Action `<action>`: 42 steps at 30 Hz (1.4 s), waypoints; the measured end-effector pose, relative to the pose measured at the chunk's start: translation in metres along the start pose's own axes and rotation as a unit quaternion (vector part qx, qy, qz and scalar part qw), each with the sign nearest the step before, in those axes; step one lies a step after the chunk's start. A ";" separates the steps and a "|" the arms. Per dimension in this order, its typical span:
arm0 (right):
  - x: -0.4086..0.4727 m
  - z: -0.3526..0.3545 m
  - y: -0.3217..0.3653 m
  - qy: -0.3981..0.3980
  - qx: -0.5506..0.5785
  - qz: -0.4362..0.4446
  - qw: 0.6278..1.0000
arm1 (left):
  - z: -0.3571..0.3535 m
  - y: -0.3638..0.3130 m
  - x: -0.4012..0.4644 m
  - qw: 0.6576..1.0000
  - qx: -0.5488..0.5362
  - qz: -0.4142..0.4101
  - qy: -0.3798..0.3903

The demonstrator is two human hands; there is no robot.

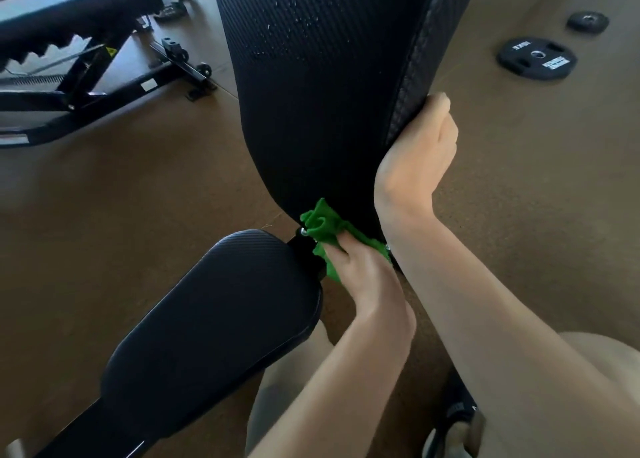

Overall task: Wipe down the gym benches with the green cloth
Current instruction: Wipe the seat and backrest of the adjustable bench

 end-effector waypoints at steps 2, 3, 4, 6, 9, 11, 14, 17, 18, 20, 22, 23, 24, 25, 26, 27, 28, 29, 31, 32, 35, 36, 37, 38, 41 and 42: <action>-0.001 0.000 0.001 0.000 -0.001 -0.002 1.000 | -0.003 -0.006 0.006 1.000 0.000 -0.022 -0.014; -0.001 0.000 0.001 0.001 -0.001 -0.002 1.000 | -0.004 -0.010 0.013 0.999 -0.001 -0.040 -0.025; -0.001 0.000 0.001 0.003 0.001 -0.002 1.000 | -0.004 -0.015 0.024 0.997 0.000 -0.060 -0.038; -0.001 0.000 0.001 0.005 0.002 -0.003 1.000 | -0.002 -0.032 0.047 0.994 0.012 -0.088 -0.061; -0.002 0.000 0.001 0.001 -0.001 0.007 1.000 | -0.003 -0.069 0.079 0.994 0.006 -0.098 -0.048; -0.001 -0.001 0.001 0.001 -0.004 0.013 1.000 | -0.007 -0.086 0.073 0.993 -0.006 -0.117 -0.026; -0.002 -0.001 0.001 -0.005 -0.010 0.014 1.000 | -0.009 -0.086 0.025 0.983 0.004 -0.184 0.020; -0.002 0.000 0.001 -0.009 -0.012 0.017 1.000 | -0.010 -0.089 -0.016 0.949 0.022 -0.305 0.081; -0.002 -0.001 0.001 -0.007 -0.015 0.016 1.000 | -0.012 -0.095 -0.020 0.930 0.032 -0.355 0.094; -0.002 -0.001 0.002 -0.006 -0.016 0.012 1.000 | -0.021 -0.110 -0.022 0.886 0.055 -0.447 0.110; -0.001 -0.001 0.002 -0.006 -0.018 0.012 1.000 | -0.030 -0.124 -0.006 0.847 0.084 -0.512 0.113; 0.000 0.000 0.002 -0.004 -0.019 0.014 1.000 | -0.034 -0.133 0.007 0.839 0.094 -0.525 0.108; 0.000 0.000 0.001 -0.002 -0.020 0.015 1.000 | -0.037 -0.143 0.020 0.842 0.094 -0.523 0.098; 0.000 0.000 0.001 -0.001 -0.022 0.015 1.000 | -0.041 -0.155 0.032 0.853 0.083 -0.507 0.089; 0.000 0.000 0.001 0.000 -0.023 0.015 1.000 | -0.045 -0.166 0.041 0.868 0.066 -0.485 0.083; 0.000 -0.001 0.002 0.000 -0.023 0.014 1.000 | -0.047 -0.175 0.045 0.879 0.053 -0.468 0.077; -0.001 -0.001 0.002 -0.002 -0.024 0.013 1.000 | -0.049 -0.180 0.044 0.882 0.049 -0.462 0.074; -0.002 0.000 0.002 -0.004 -0.026 0.013 1.000 | -0.049 -0.180 0.038 0.880 0.051 -0.465 0.077; -0.003 0.001 0.002 -0.006 -0.027 0.018 0.999 | -0.045 -0.165 0.011 0.857 0.072 -0.500 0.099; -0.003 0.002 0.004 -0.004 -0.032 0.023 0.999 | -0.043 -0.154 -0.008 0.831 0.090 -0.535 0.120; -0.003 0.001 0.006 0.011 -0.042 0.030 0.999 | -0.048 -0.139 -0.038 0.741 0.138 -0.632 0.179; -0.003 0.001 0.007 0.010 -0.041 0.029 0.999 | -0.053 -0.147 -0.034 0.718 0.146 -0.655 0.183; -0.002 0.001 0.007 0.006 -0.038 0.028 0.999 | -0.056 -0.158 -0.027 0.703 0.150 -0.671 0.182; -0.002 0.001 0.007 0.005 -0.037 0.027 0.999 | -0.059 -0.170 -0.015 0.702 0.147 -0.674 0.176; -0.002 0.001 0.006 0.011 -0.036 0.017 0.999 | -0.066 -0.216 0.030 0.776 0.091 -0.607 0.145; -0.002 0.001 0.006 0.011 -0.035 0.013 0.999 | -0.067 -0.227 0.038 0.800 0.072 -0.578 0.144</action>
Point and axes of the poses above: each hand's wrist, its own x-axis towards the middle knuckle, its own z-axis out of the back of the hand, y = z × x, the point moved 3 cm from there along x, towards the middle knuckle, and after that the axes turned 3 degrees about -z, right-handed, at the moved point
